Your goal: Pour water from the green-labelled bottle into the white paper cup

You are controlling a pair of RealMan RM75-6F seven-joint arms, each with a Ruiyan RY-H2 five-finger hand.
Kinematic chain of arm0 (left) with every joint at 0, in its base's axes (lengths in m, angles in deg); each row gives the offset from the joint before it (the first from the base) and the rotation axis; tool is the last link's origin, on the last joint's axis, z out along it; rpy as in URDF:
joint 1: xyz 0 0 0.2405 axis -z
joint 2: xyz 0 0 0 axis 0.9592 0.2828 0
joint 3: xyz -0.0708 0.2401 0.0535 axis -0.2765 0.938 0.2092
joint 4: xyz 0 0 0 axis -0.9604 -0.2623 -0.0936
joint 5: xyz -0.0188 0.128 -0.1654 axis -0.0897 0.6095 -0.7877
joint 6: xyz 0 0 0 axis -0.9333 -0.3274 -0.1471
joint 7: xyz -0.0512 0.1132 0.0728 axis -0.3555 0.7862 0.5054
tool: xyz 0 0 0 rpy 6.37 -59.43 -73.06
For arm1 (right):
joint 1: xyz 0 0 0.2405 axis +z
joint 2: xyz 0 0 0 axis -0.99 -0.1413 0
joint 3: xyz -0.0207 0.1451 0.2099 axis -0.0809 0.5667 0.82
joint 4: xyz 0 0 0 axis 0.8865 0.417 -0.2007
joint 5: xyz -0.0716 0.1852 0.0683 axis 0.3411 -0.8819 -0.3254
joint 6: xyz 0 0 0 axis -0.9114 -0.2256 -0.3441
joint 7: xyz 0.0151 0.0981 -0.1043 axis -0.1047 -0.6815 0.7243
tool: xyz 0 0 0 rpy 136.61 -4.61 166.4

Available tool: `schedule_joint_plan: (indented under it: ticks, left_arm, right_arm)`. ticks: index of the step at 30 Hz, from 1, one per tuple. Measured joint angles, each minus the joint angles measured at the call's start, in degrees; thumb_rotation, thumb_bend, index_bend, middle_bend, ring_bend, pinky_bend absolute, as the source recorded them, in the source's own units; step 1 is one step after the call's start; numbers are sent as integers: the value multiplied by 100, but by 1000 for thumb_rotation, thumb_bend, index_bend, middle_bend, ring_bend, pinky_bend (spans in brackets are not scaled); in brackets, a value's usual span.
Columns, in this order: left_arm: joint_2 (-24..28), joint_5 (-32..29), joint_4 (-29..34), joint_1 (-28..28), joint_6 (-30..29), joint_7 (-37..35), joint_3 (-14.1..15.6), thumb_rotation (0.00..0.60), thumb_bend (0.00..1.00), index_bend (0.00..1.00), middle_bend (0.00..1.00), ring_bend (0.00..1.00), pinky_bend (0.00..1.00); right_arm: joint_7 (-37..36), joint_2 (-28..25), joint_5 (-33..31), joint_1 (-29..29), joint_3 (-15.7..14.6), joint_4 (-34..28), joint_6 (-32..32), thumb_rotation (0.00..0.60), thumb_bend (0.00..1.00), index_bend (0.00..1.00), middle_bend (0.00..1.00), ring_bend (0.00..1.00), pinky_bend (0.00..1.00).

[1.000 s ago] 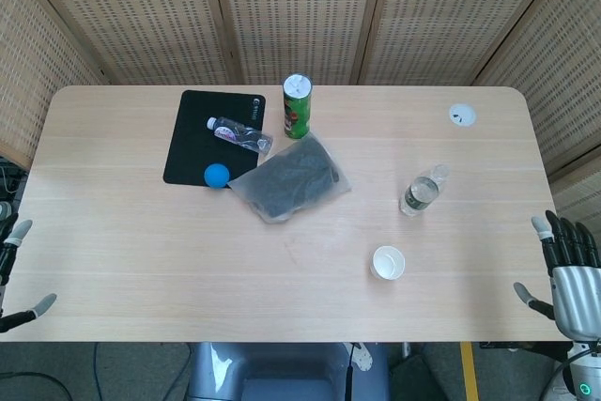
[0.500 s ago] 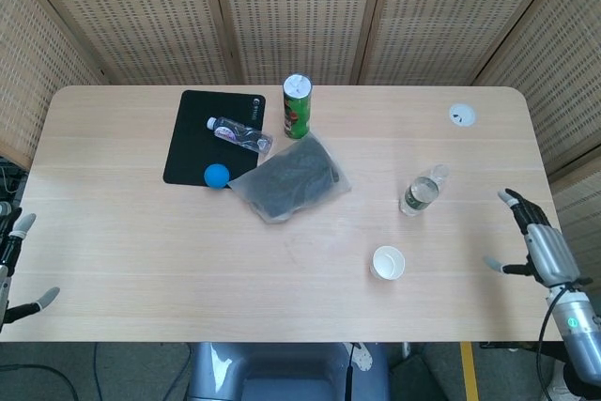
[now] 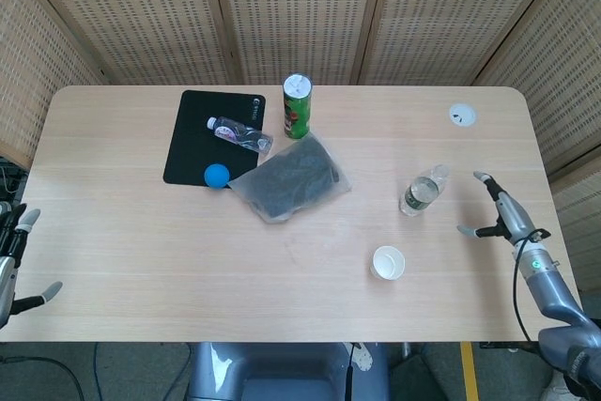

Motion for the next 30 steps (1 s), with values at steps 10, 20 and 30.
schedule_joint_plan:
  ticks: [10, 20, 30]
  left_arm:
    - [-107, -100, 15, 56, 46, 236, -17, 600, 124, 0, 0, 0, 0]
    - [-177, -235, -2, 107, 88, 398, -49, 600, 125, 0, 0, 0, 0]
    - [-212, -339, -5, 157, 141, 472, -68, 600, 125, 0, 0, 0, 0]
  right_arm:
    - [-963, 735, 325, 532, -98, 930, 190, 600, 0, 0, 0, 0, 0]
    - [-1559, 1123, 350, 837, -109, 1315, 348, 600, 0, 0, 0, 0, 0]
    - [-2038, 1442, 387, 1096, -162, 1613, 445, 600, 0, 0, 0, 0, 0]
